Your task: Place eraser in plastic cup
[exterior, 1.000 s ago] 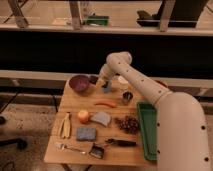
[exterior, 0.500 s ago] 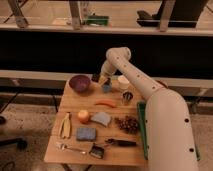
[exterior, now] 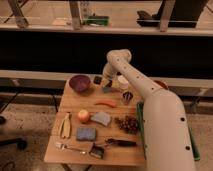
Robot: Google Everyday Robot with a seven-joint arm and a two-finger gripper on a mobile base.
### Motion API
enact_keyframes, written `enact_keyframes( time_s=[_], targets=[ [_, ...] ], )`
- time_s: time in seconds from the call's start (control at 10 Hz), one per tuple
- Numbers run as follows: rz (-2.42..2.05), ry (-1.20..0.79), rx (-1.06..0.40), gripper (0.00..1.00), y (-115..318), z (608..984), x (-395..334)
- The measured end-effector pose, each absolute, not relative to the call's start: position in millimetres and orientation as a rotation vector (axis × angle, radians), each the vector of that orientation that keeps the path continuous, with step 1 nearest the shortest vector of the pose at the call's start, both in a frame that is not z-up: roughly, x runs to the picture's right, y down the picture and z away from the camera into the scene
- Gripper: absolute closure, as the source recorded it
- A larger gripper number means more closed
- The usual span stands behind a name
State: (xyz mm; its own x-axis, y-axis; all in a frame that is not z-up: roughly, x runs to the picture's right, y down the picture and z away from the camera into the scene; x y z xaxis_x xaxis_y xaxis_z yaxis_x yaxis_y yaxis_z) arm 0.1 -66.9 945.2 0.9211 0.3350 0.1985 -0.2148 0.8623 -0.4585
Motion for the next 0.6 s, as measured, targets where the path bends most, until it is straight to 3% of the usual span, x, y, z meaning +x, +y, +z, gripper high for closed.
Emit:
enact_keyframes(
  time_s=[0.6],
  targets=[
    [0.297,-0.23,-0.427,1.0,-74.8,953.9,15.9]
  ],
)
